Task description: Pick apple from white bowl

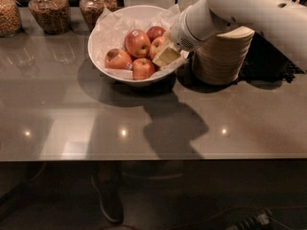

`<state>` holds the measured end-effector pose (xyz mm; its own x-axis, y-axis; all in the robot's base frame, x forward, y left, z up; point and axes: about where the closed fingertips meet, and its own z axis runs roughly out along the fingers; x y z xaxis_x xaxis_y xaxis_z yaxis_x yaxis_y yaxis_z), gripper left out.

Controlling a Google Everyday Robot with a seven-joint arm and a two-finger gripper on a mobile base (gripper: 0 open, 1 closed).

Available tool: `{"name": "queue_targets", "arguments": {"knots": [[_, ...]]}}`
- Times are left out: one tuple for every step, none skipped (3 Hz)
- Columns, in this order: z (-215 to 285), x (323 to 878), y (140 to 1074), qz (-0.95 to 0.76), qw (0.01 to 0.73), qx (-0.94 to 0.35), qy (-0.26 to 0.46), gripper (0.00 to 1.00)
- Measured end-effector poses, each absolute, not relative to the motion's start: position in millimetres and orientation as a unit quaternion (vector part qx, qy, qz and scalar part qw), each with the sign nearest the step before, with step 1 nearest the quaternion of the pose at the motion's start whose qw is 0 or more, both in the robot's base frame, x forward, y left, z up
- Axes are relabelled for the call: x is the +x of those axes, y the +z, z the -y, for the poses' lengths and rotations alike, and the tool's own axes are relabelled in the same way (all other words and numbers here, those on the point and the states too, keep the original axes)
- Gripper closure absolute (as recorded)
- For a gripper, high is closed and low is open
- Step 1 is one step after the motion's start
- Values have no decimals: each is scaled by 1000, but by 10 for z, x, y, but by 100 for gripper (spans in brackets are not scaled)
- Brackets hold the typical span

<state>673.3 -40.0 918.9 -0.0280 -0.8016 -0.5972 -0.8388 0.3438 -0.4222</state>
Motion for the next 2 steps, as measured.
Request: {"name": "queue_targets", "arguments": {"knots": [[325, 6702, 9618, -682, 445, -580, 21, 100], [292, 6678, 9959, -657, 479, -582, 23, 100]]}}
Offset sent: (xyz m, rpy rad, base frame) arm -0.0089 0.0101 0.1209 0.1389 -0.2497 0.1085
